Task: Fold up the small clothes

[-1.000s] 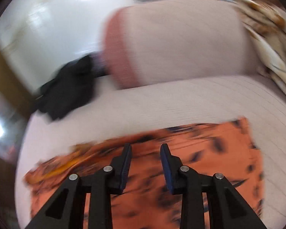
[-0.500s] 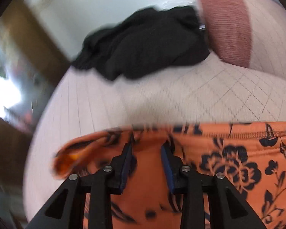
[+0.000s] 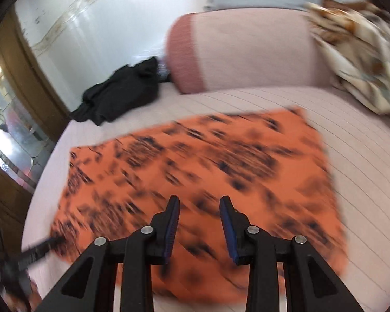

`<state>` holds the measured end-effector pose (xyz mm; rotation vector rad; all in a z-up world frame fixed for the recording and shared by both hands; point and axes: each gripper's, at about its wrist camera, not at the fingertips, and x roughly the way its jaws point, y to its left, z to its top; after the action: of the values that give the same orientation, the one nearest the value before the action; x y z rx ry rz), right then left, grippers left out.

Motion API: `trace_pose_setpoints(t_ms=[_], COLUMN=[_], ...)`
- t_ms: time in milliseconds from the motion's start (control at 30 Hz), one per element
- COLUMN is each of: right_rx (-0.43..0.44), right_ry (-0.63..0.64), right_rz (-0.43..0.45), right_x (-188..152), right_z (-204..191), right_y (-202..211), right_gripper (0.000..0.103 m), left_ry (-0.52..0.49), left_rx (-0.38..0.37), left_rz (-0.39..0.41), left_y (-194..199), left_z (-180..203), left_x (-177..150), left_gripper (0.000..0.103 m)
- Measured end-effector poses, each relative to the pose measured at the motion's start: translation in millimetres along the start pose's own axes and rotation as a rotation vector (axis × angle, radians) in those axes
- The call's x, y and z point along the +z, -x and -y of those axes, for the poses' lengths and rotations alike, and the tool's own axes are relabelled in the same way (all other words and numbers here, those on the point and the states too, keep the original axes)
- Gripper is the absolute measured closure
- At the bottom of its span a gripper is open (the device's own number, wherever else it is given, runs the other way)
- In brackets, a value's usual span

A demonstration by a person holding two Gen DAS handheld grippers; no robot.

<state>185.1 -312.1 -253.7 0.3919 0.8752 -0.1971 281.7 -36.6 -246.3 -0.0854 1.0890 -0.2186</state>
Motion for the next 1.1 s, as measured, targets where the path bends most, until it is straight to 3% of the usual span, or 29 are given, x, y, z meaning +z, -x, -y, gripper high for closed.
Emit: trace_pose_setpoints(t_ms=[100, 200, 267, 367, 500, 600, 667, 767, 833, 967, 1100], right_rx=[-0.039, -0.065, -0.020, -0.014, 0.106, 0.205, 0.254, 0.261, 0.218, 0.228, 0.286], right_ry=[-0.038, -0.123, -0.163, -0.202, -0.220, -0.189, -0.171, -0.126, -0.098, -0.096, -0.126], right_rz=[-0.037, -0.146, -0.096, -0.098, -0.015, 0.000, -0.024, -0.112, -0.204, -0.176, -0.075], right_x=[-31, -55, -61, -55, -45, -41, -42, -51, -62, -56, -51], right_z=[38, 72, 81, 80, 70, 47, 31, 11, 6, 8, 14], right_y=[9, -12, -6, 4, 21, 21, 10, -13, -32, -20, -1], right_gripper=[0.067, 0.067, 0.068, 0.068, 0.068, 0.068, 0.068, 0.067, 0.067, 0.068, 0.068], left_ry=[-0.052, -0.148, -0.211, -0.179, -0.147, -0.195, -0.240, -0.283, -0.316, -0.258, -0.248], left_rx=[0.017, 0.097, 0.146, 0.109, 0.019, -0.007, 0.012, 0.079, 0.107, 0.050, -0.003], left_rz=[0.007, -0.018, -0.007, 0.010, 0.063, 0.083, 0.055, -0.027, -0.016, 0.005, 0.044], left_y=[-4, -21, -25, -17, -1, 0, -10, -34, -37, -21, -9], left_z=[15, 27, 35, 30, 33, 53, 65, 73, 76, 75, 79], left_x=[-3, -6, -7, -4, -2, -3, -6, -15, -17, -13, -13], left_gripper=[0.035, 0.028, 0.026, 0.026, 0.026, 0.026, 0.026, 0.024, 0.021, 0.021, 0.020])
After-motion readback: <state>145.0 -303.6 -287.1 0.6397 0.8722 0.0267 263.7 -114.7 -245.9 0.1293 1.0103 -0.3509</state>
